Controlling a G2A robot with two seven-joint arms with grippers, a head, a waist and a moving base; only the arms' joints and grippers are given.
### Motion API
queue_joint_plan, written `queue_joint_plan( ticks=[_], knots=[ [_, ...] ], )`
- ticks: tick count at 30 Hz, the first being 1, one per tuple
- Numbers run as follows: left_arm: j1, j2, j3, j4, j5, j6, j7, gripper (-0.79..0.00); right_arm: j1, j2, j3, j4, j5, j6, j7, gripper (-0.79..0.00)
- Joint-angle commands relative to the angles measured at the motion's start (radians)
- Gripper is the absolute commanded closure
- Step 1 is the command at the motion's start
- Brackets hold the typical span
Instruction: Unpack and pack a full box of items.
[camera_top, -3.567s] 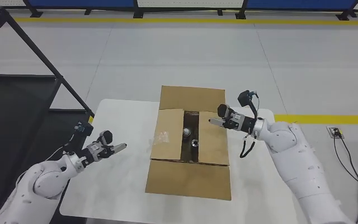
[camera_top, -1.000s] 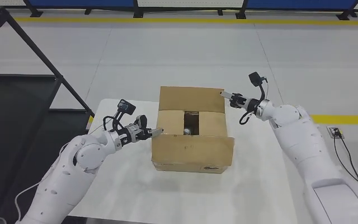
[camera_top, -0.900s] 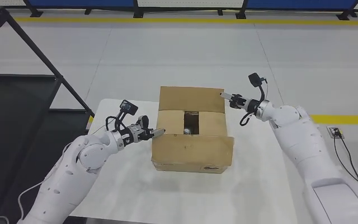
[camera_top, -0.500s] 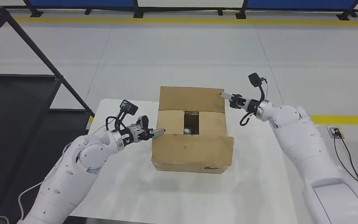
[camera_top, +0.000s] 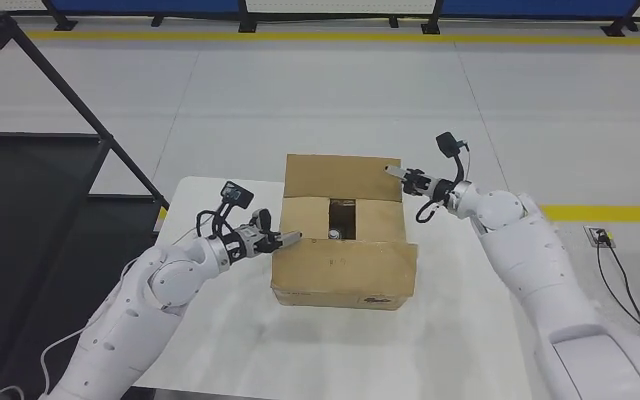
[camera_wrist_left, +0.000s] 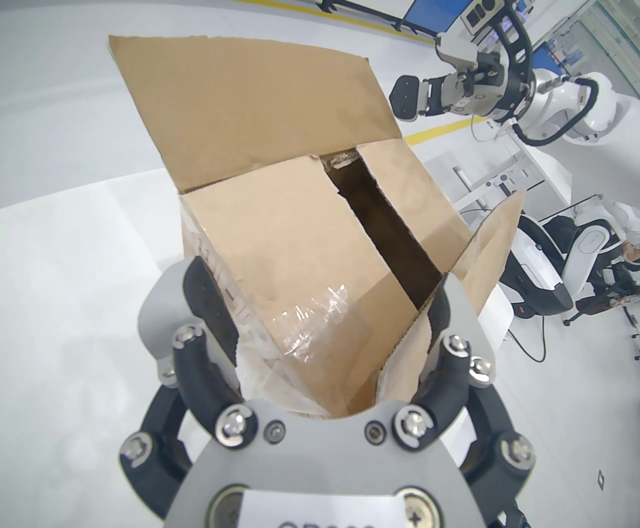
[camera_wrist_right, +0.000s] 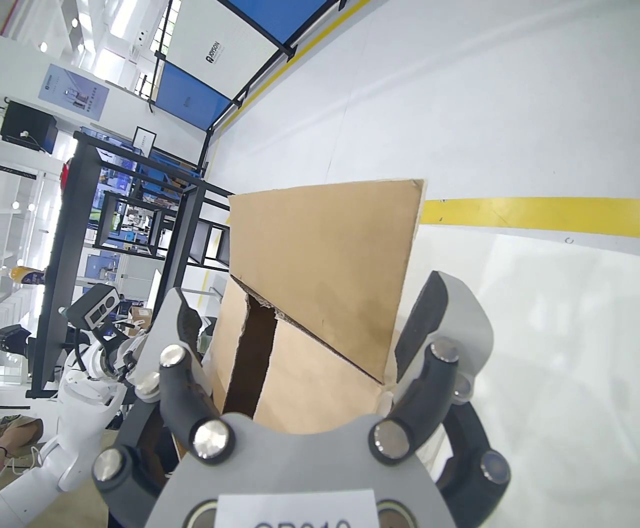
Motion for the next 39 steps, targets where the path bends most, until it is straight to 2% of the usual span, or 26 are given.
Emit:
queue_joint_plan(
  ticks=[1, 6, 13, 23, 28, 30, 36, 39],
  knots=[
    [0.007, -0.001, -0.003, -0.003, 0.003, 0.005, 0.003, -0.785, -0.003, -0.004, -0.005, 0.001, -0.004, 0.004, 0.003, -0.785],
    [0.023, -0.002, -0.015, -0.009, 0.005, 0.006, 0.005, -0.785, -0.003, -0.017, -0.023, 0.017, -0.025, 0.017, -0.010, -0.785],
    [0.033, -0.006, -0.021, -0.016, 0.016, 0.008, 0.000, -0.785, 0.006, -0.022, -0.002, 0.065, 0.040, -0.096, 0.031, -0.785],
    [0.023, -0.020, -0.009, -0.009, 0.041, 0.017, -0.005, -0.785, 0.026, 0.011, 0.074, 0.087, 0.214, -0.278, 0.305, -0.785],
    [0.016, -0.027, 0.000, -0.008, 0.061, 0.025, -0.003, -0.785, 0.019, 0.036, 0.076, 0.016, 0.242, -0.244, 0.351, -0.785],
    [0.014, -0.030, 0.004, -0.007, 0.073, 0.033, 0.001, -0.785, 0.023, 0.047, 0.078, -0.004, 0.264, -0.200, 0.394, -0.785],
    [0.009, -0.039, 0.016, -0.007, 0.131, 0.071, 0.016, -0.785, 0.052, 0.064, 0.076, -0.038, 0.325, 0.021, 0.615, -0.785],
    [0.009, -0.044, 0.025, -0.010, 0.165, 0.091, 0.029, -0.785, 0.056, 0.063, 0.064, -0.056, 0.336, 0.093, 0.687, -0.785]
  ],
)
